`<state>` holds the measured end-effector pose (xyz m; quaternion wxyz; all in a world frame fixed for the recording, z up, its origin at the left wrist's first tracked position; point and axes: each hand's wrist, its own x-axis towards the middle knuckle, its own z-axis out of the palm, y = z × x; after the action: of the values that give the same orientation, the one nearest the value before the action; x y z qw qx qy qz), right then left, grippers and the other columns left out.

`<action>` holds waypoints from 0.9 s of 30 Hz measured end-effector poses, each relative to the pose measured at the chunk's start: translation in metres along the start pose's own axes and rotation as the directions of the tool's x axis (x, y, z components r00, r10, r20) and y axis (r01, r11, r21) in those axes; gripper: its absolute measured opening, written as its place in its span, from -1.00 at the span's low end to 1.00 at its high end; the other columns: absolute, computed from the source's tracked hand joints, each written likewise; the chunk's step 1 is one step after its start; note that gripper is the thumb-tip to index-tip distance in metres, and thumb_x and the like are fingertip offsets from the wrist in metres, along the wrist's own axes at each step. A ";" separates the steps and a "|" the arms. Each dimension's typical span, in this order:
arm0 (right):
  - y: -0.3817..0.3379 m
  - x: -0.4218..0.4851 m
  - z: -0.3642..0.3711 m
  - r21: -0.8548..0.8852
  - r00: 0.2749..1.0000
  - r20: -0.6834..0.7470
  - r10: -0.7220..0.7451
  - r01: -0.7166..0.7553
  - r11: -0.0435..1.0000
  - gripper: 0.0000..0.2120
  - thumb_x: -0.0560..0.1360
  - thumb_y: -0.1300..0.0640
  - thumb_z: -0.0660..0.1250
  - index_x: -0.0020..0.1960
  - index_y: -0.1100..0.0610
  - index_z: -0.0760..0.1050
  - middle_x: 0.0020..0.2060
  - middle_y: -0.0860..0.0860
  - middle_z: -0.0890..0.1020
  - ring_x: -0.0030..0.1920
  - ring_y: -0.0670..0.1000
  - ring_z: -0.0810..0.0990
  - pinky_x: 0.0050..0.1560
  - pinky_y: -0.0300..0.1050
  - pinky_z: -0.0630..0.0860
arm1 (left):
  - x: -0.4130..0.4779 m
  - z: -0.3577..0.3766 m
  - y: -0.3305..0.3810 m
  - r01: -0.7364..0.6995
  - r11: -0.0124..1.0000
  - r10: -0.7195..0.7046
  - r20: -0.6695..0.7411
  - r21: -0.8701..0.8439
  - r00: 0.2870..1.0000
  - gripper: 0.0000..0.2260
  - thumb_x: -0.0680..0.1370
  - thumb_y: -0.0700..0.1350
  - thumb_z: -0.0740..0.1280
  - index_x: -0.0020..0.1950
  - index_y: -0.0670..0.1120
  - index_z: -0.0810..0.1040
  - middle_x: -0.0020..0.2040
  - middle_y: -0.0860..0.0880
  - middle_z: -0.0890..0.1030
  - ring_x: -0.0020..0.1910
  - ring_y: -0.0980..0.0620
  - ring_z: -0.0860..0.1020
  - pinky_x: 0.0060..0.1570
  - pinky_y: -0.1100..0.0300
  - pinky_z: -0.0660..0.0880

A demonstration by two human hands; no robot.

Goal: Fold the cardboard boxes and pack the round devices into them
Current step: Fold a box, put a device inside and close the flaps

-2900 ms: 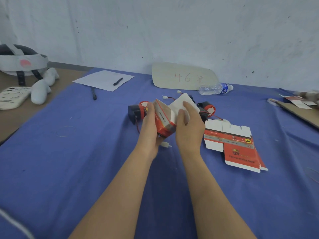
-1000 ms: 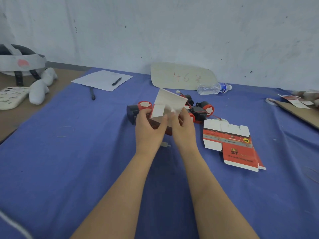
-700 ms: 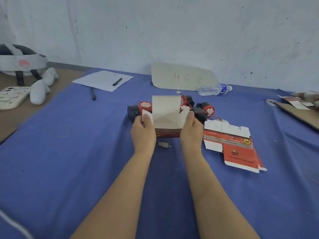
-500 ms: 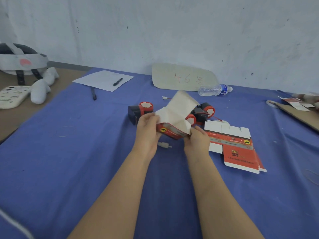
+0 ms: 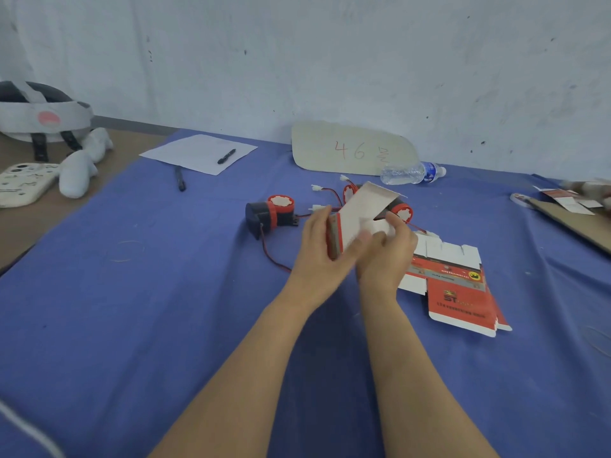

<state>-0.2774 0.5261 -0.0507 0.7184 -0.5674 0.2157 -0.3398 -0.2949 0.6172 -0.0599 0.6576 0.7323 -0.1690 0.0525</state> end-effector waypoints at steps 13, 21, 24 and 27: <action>-0.004 -0.007 0.001 -0.234 0.883 0.459 0.097 0.015 0.972 -0.55 0.61 -0.24 -0.04 0.00 -0.09 0.58 -0.10 -0.25 0.66 -0.08 -0.34 0.58 0.00 -0.42 0.46 | 0.012 -0.015 -0.006 -0.062 0.976 0.001 -0.278 -0.208 0.961 -0.59 0.40 -0.10 0.53 0.04 0.10 0.33 0.00 0.19 0.57 -0.01 0.31 0.58 0.07 0.21 0.57; 0.009 -0.038 0.045 -0.411 0.774 0.633 -0.014 0.351 0.841 -0.69 0.62 -0.02 0.11 0.32 -0.01 0.44 0.16 -0.12 0.52 0.17 -0.04 0.45 0.13 -0.23 0.31 | 0.025 -0.063 0.000 -0.327 0.807 -0.262 -0.794 -0.491 0.548 -0.73 0.48 -0.06 0.46 -0.06 -0.10 0.38 -0.25 0.12 0.57 -0.24 0.07 0.56 -0.12 0.10 0.55; 0.018 -0.046 0.082 -0.533 0.679 0.733 0.037 0.540 0.651 -0.47 0.58 0.04 0.24 0.50 0.03 0.19 0.39 0.07 0.36 0.37 0.13 0.32 0.35 -0.06 0.25 | 0.024 -0.074 -0.005 -0.324 0.717 -0.457 -0.767 -0.617 0.450 -0.65 0.52 0.01 0.41 0.11 -0.14 0.36 -0.03 -0.05 0.61 -0.19 0.05 0.55 -0.15 0.18 0.58; 0.023 -0.050 0.110 -0.664 0.729 0.666 0.155 0.485 0.570 -0.32 0.55 -0.06 0.28 0.53 0.12 0.05 0.45 0.12 0.25 0.42 0.20 0.22 0.35 0.06 0.25 | 0.021 -0.071 -0.011 -0.235 0.729 -0.506 -0.737 -0.643 0.447 -0.57 0.51 0.10 0.40 0.19 -0.12 0.33 0.15 -0.12 0.58 0.01 0.01 0.60 0.06 0.09 0.60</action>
<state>-0.2295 0.6394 -0.0473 0.3686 -0.9280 0.0175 -0.0506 -0.2614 0.6836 -0.0546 0.8616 0.3177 0.2560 0.3019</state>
